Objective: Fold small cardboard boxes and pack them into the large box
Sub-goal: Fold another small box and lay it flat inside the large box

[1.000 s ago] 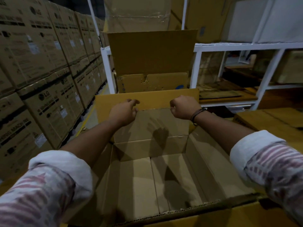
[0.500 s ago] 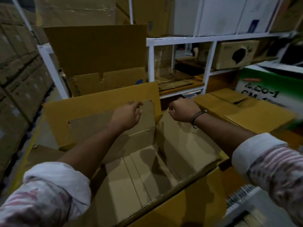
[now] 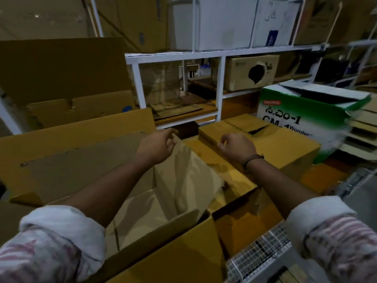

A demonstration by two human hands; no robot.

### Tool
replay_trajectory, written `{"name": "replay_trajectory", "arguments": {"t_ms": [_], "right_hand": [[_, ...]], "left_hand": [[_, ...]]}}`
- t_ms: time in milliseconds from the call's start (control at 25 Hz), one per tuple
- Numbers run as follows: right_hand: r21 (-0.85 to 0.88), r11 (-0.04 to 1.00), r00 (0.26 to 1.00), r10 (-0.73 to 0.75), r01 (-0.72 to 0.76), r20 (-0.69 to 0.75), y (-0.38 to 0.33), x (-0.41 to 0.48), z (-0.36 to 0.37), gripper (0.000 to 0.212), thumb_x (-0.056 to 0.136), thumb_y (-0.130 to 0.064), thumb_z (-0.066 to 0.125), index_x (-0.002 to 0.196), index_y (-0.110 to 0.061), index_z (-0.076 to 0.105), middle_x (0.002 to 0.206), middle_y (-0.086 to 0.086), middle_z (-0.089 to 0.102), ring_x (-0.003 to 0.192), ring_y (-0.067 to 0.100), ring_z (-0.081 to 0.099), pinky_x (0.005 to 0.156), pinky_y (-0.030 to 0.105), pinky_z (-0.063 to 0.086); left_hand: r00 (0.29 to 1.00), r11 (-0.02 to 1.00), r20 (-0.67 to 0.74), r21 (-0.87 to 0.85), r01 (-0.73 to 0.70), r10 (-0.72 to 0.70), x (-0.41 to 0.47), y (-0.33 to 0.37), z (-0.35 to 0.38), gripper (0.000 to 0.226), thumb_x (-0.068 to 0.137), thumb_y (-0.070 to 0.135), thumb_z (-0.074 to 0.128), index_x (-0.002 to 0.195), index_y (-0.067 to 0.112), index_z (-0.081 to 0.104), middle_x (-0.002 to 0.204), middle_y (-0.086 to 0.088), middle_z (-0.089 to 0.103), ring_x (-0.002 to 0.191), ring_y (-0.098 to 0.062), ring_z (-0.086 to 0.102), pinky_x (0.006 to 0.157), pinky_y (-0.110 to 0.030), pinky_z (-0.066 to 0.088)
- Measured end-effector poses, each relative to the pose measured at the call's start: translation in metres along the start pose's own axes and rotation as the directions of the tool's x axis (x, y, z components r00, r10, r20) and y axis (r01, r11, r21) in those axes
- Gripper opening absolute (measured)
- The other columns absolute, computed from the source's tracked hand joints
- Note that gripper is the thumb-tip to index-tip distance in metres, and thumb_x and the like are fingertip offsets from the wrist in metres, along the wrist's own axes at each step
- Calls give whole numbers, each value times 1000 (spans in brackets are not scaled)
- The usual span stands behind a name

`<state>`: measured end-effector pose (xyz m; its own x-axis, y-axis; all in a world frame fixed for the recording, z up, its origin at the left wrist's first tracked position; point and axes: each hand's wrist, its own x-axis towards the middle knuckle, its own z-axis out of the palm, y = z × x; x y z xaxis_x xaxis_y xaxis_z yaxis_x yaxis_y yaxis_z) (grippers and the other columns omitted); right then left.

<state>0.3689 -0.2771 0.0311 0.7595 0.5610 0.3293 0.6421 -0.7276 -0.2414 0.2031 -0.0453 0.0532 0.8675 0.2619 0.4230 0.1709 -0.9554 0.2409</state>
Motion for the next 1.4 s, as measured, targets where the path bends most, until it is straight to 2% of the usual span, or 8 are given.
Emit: {"name": "replay_trajectory", "arguments": {"t_ms": [160,280,400,520,680,840,1080,1400], "right_hand": [[2,987,987,159,-159,40,96,-15,-3,38,95,-48,59,119,-20,71,114,5,70,101,26,65,85,41,55],[-94,973,958,223,-209,179,138,-29,5,63,89,-71,50,134,-27,59,140,7,53,131,35,47,107,59,37],[-111,973,922,229,-203,313,153,-40,12,90,77,-93,34,143,-33,47,156,6,33,144,41,24,110,73,16],[-115,972,898,233,-204,374,151,-45,18,106,69,-99,34,154,-36,29,167,2,14,151,45,4,106,82,5],[-20,966,888,245,-258,390,152,-50,24,102,77,-88,47,159,-35,19,169,0,3,152,45,-9,109,79,23],[-14,966,909,249,-259,336,158,-60,28,104,75,-91,40,159,-34,19,169,0,5,153,43,-9,108,69,37],[-33,970,934,241,-241,264,166,-85,29,99,76,-89,37,157,-34,20,168,1,9,153,42,-5,106,67,41],[-52,974,947,225,-218,231,185,-121,22,91,86,-77,47,159,-35,14,170,0,4,155,39,-6,110,65,38]], "left_hand": [[998,1000,53,-2,18,-17,29,85,43,37,101,45,51,136,34,56,121,11,69,104,-15,66,88,-43,55],[985,998,170,-44,49,-40,42,140,73,34,99,46,54,131,34,60,119,10,69,105,-15,66,84,-37,55],[946,995,314,-28,95,-81,46,182,105,36,100,43,54,134,30,59,124,5,68,113,-18,63,86,-35,54],[913,984,381,-44,173,-144,45,205,134,37,101,35,55,136,29,59,128,2,66,114,-18,62,92,-40,57],[901,974,391,-50,222,-185,39,214,154,44,101,29,55,144,26,51,135,-3,58,117,-21,60,95,-41,55],[912,952,362,-159,262,-191,34,213,170,46,101,29,55,146,28,46,139,-5,54,119,-22,58,97,-43,55],[935,899,290,-322,296,-204,19,214,184,51,101,22,57,150,28,45,148,-6,45,131,-22,50,103,-34,46],[942,920,286,-293,261,-176,24,215,193,52,102,23,52,151,35,41,137,-2,49,108,-13,54,80,-28,50]]}}
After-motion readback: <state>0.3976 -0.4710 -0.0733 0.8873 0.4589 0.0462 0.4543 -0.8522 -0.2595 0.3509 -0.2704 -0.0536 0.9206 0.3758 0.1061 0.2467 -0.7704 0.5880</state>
